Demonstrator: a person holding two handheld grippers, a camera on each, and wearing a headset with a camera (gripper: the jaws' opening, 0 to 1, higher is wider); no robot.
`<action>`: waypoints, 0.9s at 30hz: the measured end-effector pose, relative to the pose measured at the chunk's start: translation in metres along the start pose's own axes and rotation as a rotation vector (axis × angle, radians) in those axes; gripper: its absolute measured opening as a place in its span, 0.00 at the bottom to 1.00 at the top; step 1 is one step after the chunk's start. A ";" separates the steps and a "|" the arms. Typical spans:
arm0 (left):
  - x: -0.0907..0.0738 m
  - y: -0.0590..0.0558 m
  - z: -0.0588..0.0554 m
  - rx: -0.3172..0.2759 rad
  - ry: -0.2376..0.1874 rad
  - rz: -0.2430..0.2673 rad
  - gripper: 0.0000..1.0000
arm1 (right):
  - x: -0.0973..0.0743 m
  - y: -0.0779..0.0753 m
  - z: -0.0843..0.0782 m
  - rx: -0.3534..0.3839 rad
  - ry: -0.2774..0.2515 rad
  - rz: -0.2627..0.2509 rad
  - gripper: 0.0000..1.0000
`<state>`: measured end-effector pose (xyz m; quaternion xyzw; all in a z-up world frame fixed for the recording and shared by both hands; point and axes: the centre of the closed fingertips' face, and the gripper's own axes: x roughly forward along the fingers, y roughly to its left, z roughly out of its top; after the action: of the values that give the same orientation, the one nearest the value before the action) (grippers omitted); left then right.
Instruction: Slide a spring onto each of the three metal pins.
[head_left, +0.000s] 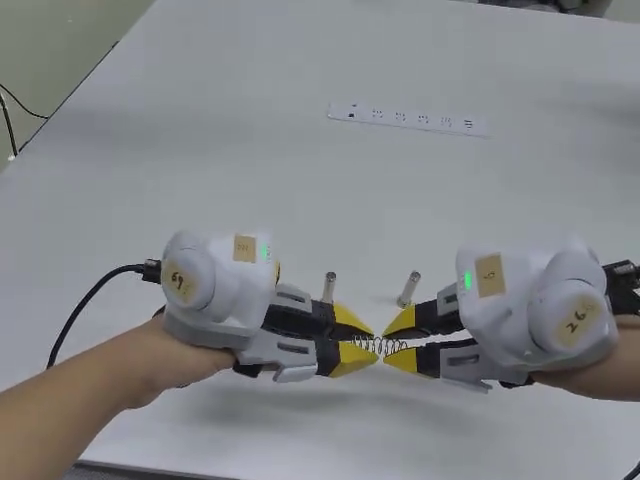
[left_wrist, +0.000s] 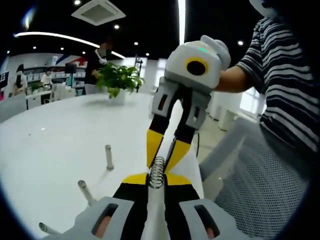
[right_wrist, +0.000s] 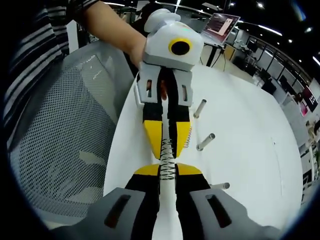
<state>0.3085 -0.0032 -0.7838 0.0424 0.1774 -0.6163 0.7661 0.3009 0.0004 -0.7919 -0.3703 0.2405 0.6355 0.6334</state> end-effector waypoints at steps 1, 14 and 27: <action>0.000 0.000 0.000 0.006 0.000 -0.002 0.03 | 0.000 0.000 0.000 -0.002 -0.002 -0.001 0.08; -0.002 -0.008 -0.008 0.014 0.039 -0.042 0.02 | -0.004 0.005 -0.009 0.029 -0.025 0.022 0.13; -0.001 -0.012 -0.005 0.025 0.036 -0.056 0.02 | -0.001 0.010 -0.009 0.008 -0.047 0.007 0.07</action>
<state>0.2959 -0.0034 -0.7865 0.0581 0.1846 -0.6387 0.7448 0.2922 -0.0078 -0.7978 -0.3518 0.2295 0.6452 0.6382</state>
